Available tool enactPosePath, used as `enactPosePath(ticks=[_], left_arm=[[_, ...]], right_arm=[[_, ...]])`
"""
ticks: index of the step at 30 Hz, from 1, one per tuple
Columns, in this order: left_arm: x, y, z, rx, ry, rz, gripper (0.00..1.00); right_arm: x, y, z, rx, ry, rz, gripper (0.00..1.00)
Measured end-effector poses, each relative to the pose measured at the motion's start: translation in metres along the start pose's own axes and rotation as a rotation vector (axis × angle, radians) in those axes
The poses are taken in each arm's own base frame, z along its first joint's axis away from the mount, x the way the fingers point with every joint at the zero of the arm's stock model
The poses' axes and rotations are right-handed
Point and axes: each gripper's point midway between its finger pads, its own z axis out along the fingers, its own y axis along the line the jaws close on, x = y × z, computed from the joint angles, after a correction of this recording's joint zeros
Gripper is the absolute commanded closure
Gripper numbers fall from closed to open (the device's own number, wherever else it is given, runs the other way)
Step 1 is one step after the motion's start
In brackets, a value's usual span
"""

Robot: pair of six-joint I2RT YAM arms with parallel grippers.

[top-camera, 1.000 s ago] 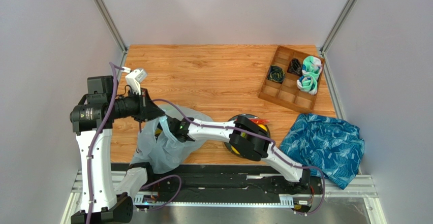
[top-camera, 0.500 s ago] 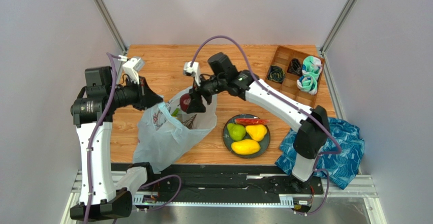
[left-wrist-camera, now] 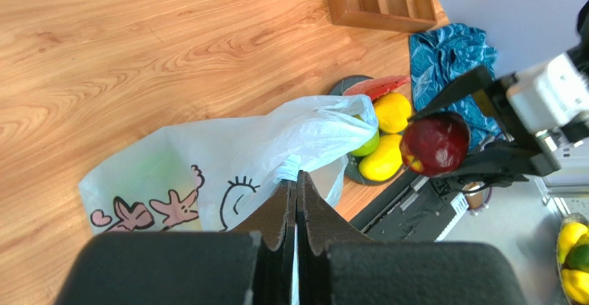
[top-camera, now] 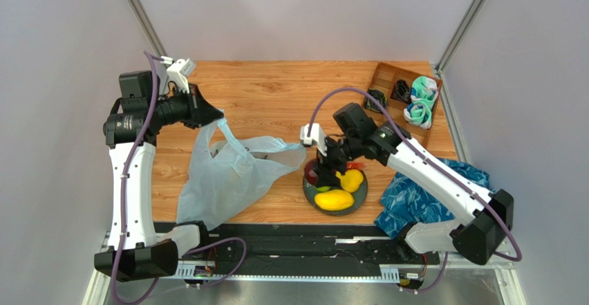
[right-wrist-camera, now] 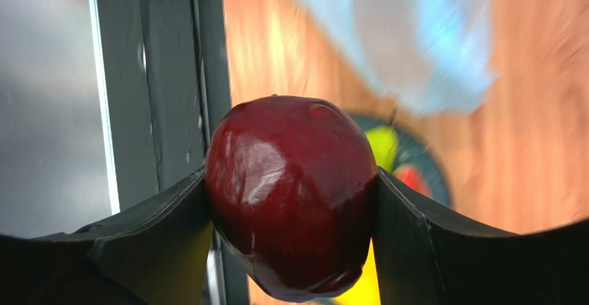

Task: Take the fake fruits out of the plastic bag
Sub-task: Place the fake fruit on the plate.

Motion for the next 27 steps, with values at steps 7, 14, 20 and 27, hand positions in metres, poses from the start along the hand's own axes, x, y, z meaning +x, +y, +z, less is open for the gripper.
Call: enactPosePath(ticks=[7, 14, 20, 27], left_arm=[[0.001, -0.002, -0.004, -0.013, -0.012, 0.016, 1.00], [0.007, 0.002, -0.003, -0.027, 0.007, 0.017, 1.00], [0.011, 0.004, -0.002, -0.029, 0.016, 0.014, 1.00], [0.018, 0.008, 0.002, -0.028, 0.037, -0.009, 1.00]], right_arm=[[0.088, 0.016, -0.006, 0.038, 0.168, -0.016, 0.67], [0.128, -0.001, -0.006, 0.097, 0.243, 0.017, 0.68], [0.143, -0.009, -0.018, 0.148, 0.261, 0.019, 0.68], [0.175, 0.011, -0.043, 0.187, 0.280, -0.020, 0.68]])
